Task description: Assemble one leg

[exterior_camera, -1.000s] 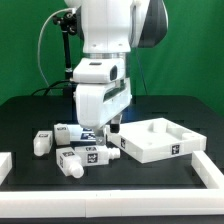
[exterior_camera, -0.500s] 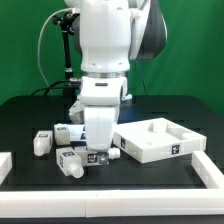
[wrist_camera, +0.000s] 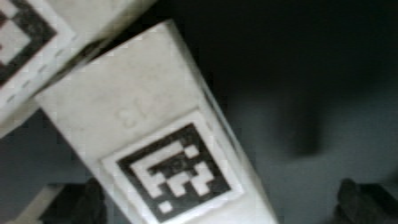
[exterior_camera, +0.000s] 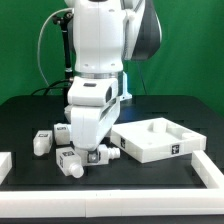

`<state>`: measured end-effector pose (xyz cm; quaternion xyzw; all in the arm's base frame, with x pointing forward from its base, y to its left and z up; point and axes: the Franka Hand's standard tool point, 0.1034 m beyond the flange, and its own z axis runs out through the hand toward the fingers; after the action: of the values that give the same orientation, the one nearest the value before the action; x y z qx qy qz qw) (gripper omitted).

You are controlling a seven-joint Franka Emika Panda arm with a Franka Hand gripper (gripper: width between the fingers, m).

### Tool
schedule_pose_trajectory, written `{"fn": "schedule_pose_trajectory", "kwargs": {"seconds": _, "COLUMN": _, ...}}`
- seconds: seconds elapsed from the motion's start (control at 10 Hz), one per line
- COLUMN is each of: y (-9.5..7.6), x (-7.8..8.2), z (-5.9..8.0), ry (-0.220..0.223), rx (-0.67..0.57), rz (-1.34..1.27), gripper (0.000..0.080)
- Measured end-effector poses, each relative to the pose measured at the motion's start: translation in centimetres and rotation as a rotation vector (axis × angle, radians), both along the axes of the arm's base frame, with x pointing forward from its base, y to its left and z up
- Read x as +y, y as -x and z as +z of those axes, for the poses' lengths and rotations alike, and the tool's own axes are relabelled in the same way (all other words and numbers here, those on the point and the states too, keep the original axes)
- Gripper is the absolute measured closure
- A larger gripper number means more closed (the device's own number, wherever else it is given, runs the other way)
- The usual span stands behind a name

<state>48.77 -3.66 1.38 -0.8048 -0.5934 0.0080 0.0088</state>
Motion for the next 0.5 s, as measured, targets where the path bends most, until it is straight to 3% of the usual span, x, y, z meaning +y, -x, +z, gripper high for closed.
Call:
{"fn": "schedule_pose_trajectory", "kwargs": {"seconds": 0.1, "y": 0.01, "x": 0.0, "z": -0.02, "ry": 0.0, "rx": 0.0, "rz": 0.0, "gripper": 0.015}}
{"fn": "schedule_pose_trajectory", "kwargs": {"seconds": 0.4, "y": 0.01, "x": 0.0, "z": -0.02, "ry": 0.0, "rx": 0.0, "rz": 0.0, "gripper": 0.0515}}
{"fn": "schedule_pose_trajectory", "kwargs": {"seconds": 0.5, "y": 0.01, "x": 0.0, "z": -0.02, "ry": 0.0, "rx": 0.0, "rz": 0.0, "gripper": 0.0515}}
